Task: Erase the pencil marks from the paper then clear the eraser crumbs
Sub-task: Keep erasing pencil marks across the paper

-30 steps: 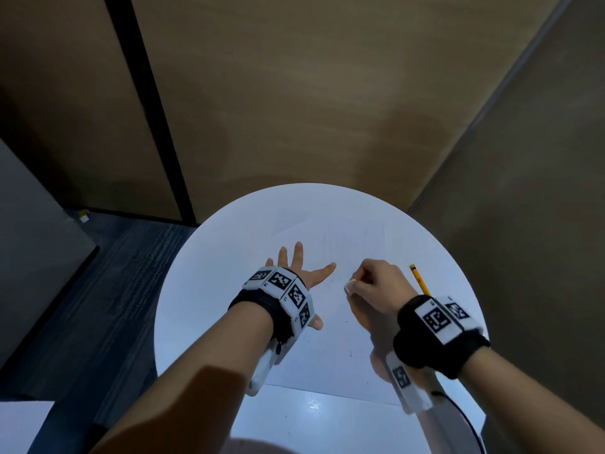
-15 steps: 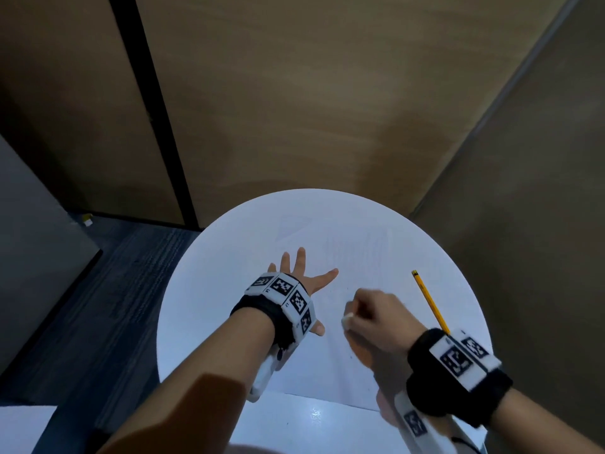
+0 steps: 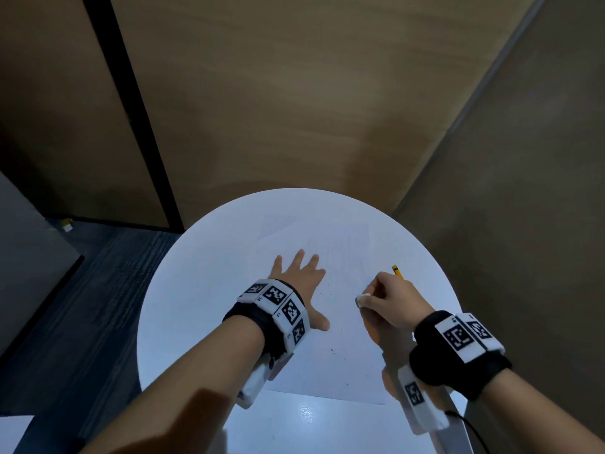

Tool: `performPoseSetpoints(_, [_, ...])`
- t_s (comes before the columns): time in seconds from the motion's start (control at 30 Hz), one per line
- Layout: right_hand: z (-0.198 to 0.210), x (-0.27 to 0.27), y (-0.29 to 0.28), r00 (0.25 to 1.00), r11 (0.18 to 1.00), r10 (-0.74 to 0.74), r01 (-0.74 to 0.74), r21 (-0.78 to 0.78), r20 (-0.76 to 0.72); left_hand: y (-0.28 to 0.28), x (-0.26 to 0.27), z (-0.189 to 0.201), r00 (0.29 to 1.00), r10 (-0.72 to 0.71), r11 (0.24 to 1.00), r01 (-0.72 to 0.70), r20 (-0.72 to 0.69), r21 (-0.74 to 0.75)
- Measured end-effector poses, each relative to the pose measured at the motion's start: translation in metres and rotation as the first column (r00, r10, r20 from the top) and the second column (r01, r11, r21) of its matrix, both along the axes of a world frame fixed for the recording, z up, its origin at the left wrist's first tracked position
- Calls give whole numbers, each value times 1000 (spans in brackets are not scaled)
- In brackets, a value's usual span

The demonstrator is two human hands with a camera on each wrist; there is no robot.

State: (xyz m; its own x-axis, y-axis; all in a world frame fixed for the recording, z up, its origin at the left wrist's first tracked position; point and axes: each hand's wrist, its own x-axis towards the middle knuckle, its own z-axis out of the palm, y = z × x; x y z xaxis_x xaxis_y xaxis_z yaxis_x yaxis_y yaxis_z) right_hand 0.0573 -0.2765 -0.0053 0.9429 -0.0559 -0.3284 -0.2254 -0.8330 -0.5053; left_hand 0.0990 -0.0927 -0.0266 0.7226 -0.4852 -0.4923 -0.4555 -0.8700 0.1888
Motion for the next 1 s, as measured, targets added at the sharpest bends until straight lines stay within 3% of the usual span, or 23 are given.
performPoseSetpoints(0.17, [3,9,11,998,995,63,-61,73,-17,-9,-7,-3,996,20,1000,-19,-84,11])
performPoseSetpoints(0.33, [-2,12,26,993,998,62,-64,17,104,-11,-8,-4,994,33,999,-33,-99,5])
performPoseSetpoints(0.5, [-3,-12,33,949,949,315,-315,-8,-6,-10,-6,-6,994,38,999,-38,-103,0])
performPoseSetpoints(0.73, [-4,17,30,991,995,91,-87,-44,100,-11,-6,-6,993,35,999,-35,-111,3])
performPoseSetpoints(0.9, [-6,-17,38,959,959,284,-284,-7,-9,-10,-6,-8,994,36,999,-36,-106,-3])
performPoseSetpoints(1.0, [-1,1,34,973,973,230,-230,-21,3,-10,-6,-10,995,30,999,-32,-93,-16])
